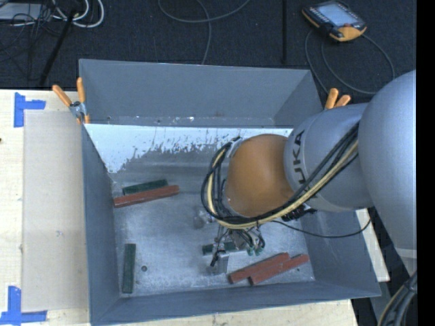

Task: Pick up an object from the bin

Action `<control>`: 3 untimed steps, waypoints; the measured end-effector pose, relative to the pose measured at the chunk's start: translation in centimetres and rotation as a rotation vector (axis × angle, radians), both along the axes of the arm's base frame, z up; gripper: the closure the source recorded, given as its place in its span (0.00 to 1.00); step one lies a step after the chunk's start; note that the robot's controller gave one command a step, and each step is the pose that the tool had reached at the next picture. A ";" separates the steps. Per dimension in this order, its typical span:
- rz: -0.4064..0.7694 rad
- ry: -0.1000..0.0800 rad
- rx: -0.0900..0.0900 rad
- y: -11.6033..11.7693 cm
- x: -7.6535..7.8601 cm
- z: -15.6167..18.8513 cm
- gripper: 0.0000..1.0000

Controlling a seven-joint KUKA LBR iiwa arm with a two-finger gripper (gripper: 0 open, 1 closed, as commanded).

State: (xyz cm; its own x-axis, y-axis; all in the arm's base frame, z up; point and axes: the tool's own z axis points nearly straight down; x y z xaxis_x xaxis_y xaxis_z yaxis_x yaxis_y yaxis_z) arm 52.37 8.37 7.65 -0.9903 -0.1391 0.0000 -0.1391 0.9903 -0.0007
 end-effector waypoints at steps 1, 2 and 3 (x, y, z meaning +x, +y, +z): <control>0.100 -0.001 0.001 -3.8 3.7 -0.6 1.00; 0.099 -0.001 0.001 -3.8 3.7 -0.6 1.00; 0.090 -0.004 0.002 -5.9 9.8 13.2 1.00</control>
Offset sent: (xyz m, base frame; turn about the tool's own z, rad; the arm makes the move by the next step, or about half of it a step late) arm 0.0000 0.0000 0.0000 0.0000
